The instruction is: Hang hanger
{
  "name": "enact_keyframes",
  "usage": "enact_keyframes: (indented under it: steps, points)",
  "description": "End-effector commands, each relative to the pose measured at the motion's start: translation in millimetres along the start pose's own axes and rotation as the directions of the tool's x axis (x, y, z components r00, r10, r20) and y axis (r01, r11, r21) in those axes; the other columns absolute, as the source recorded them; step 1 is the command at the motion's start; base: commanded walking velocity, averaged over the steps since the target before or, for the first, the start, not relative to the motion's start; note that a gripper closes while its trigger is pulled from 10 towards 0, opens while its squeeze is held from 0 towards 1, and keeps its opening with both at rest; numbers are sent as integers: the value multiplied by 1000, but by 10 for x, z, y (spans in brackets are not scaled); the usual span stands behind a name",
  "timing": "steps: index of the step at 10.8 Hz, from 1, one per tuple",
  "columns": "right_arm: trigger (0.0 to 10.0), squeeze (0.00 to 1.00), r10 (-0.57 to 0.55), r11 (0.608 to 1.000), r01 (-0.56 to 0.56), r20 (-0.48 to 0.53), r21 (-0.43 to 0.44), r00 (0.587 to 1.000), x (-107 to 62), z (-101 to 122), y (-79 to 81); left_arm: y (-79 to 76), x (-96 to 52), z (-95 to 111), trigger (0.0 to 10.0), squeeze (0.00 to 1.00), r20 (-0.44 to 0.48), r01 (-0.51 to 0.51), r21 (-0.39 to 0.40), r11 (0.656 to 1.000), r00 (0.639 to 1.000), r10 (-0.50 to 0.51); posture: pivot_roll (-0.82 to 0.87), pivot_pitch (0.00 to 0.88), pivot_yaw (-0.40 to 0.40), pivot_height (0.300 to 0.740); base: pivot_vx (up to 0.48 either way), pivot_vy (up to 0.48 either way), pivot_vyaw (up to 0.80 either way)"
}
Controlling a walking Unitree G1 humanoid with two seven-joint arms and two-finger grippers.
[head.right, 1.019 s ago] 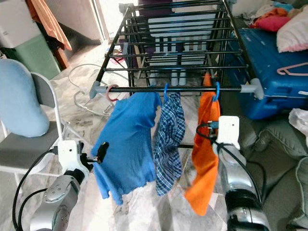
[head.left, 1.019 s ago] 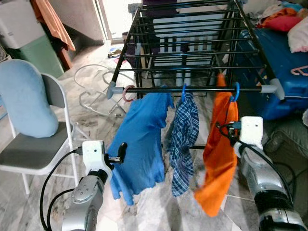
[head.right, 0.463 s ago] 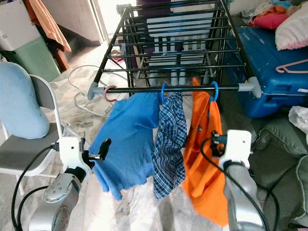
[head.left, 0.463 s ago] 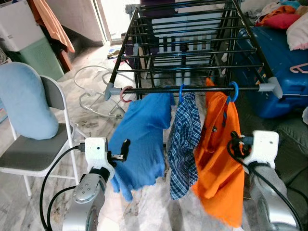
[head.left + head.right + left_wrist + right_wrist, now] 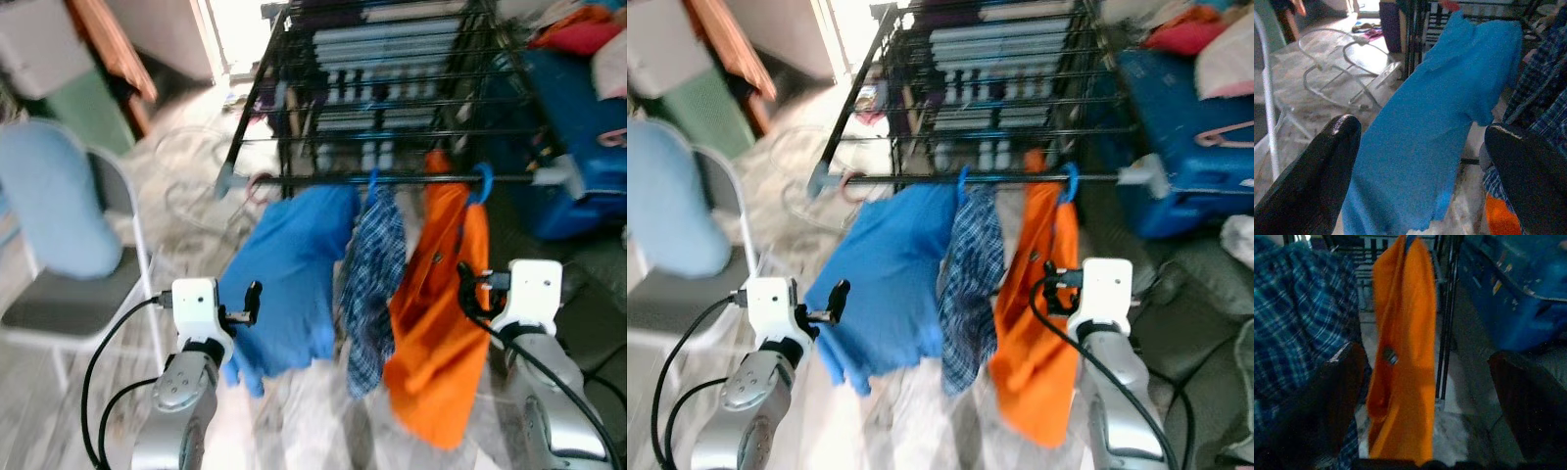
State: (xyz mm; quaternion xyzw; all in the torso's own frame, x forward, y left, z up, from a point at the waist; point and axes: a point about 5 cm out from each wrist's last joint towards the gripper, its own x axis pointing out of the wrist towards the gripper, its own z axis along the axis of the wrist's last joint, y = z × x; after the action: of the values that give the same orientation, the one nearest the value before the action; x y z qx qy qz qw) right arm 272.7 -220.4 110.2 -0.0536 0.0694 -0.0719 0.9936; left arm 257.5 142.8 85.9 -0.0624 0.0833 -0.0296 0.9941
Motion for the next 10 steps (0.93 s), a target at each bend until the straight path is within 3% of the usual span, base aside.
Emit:
enact_keyframes:
  steps: [1, 5, 6, 7, 10]
  points:
    - [10000, 1000, 28, 1000, -28, 5, 4, 1000, 4, 46, 60, 64, 5, -20, 10000, 0, -13, -32, 14, 999, 999, 32, -236, 0, 111, 740, -315, 0, 0]
    - [10000, 973, 37, 999, -37, -4, 1, 999, 7, 50, 65, 57, 69, -5, 10000, 0, -10, -31, 17, 999, 999, 31, -248, 0, 117, 740, -366, 0, 0]
    - [10000, 725, 40, 999, -40, -5, 1, 999, 5, 48, 66, 57, 76, -4, 10000, 0, -10, -32, 15, 999, 999, 32, -249, 0, 117, 740, -368, 0, 0]
    - [10000, 0, 50, 999, -50, -6, 0, 999, 10, 52, 75, 56, 91, -4, 10000, 0, -8, -36, 13, 999, 999, 36, -251, 0, 117, 740, -364, 0, 0]
    - [10000, 0, 85, 996, -85, -2, 5, 996, 6, 62, 125, 64, 98, -6, 10000, 0, -4, -46, 15, 999, 999, 46, -251, 0, 115, 740, -374, 0, 0]
